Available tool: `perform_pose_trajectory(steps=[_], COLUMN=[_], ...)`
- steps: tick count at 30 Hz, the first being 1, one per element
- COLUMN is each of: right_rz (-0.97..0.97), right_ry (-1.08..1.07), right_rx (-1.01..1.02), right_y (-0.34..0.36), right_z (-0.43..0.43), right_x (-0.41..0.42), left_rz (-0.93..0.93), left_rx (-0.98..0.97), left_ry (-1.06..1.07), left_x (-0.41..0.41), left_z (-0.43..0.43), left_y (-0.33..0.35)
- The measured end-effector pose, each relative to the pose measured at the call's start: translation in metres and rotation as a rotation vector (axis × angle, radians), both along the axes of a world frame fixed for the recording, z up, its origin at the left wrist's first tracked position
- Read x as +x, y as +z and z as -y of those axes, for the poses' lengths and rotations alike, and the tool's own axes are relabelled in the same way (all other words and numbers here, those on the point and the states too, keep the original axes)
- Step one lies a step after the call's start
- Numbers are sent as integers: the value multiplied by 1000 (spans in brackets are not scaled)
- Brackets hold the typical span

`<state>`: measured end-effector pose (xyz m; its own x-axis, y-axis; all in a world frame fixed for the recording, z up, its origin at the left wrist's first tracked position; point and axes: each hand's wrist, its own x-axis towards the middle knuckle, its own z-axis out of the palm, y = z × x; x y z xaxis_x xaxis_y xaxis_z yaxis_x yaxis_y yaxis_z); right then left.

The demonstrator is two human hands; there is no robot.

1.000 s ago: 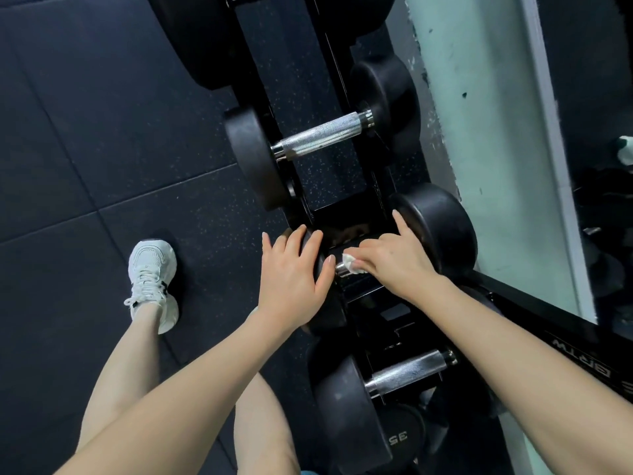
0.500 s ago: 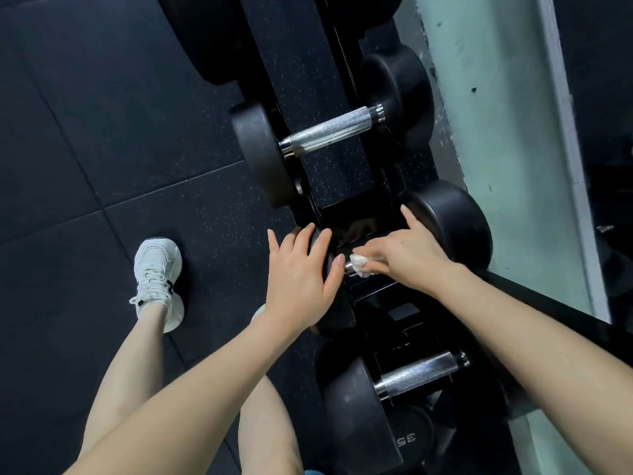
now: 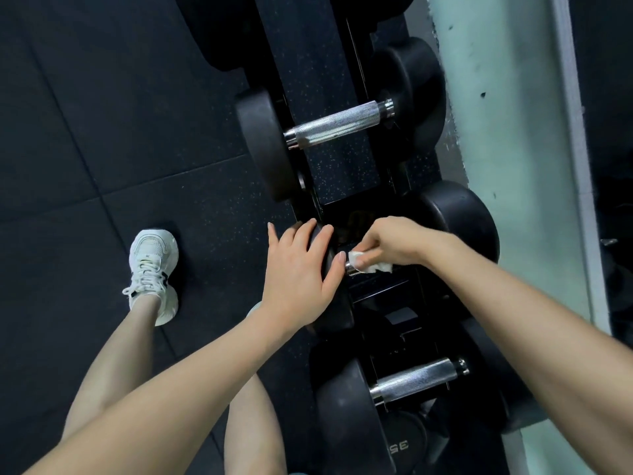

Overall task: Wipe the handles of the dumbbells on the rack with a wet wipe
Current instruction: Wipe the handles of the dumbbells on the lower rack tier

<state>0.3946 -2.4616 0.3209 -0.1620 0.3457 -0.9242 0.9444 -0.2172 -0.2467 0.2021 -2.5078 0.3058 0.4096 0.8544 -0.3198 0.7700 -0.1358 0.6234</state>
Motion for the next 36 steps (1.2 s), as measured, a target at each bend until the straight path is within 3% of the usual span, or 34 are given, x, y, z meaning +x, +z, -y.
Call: perform_pose_trajectory(steps=[2, 6, 10, 13, 17, 23, 27, 29, 31, 33, 36], right_rz=[20, 135, 187, 255, 383, 321, 219, 209, 81, -134, -399], right_ry=[-83, 142, 202, 205, 37, -185, -799, -1193, -1623, -1984, -2233], right_rx=[104, 487, 703, 752, 775, 750, 787, 711, 576, 401, 272], right_y=[0, 1, -7, -7, -8, 1, 39, 57, 69, 74, 77], right_z=[16, 60, 85, 85, 89, 94, 97, 101, 104, 108, 108], right_x=[-1, -11, -15, 0, -8, -33, -49, -52, -49, -41, -40], left_rz=[0, 4, 4, 2, -7, -29, -77, -130, -144, -54, 166], left_rx=[0, -3, -7, 2, 5, -6, -27, -29, -9, 66, 94], left_ry=[-6, -2, 1, -4, -6, -15, -53, -78, -77, -33, 21], left_x=[0, 0, 0, 0, 0, 1, 0, 0, 0, 2, 14], left_z=[0, 0, 0, 0, -1, -1, -2, -3, -4, -5, -9], left_y=[0, 0, 0, 2, 2, 3, 5, 8, 14, 24, 50])
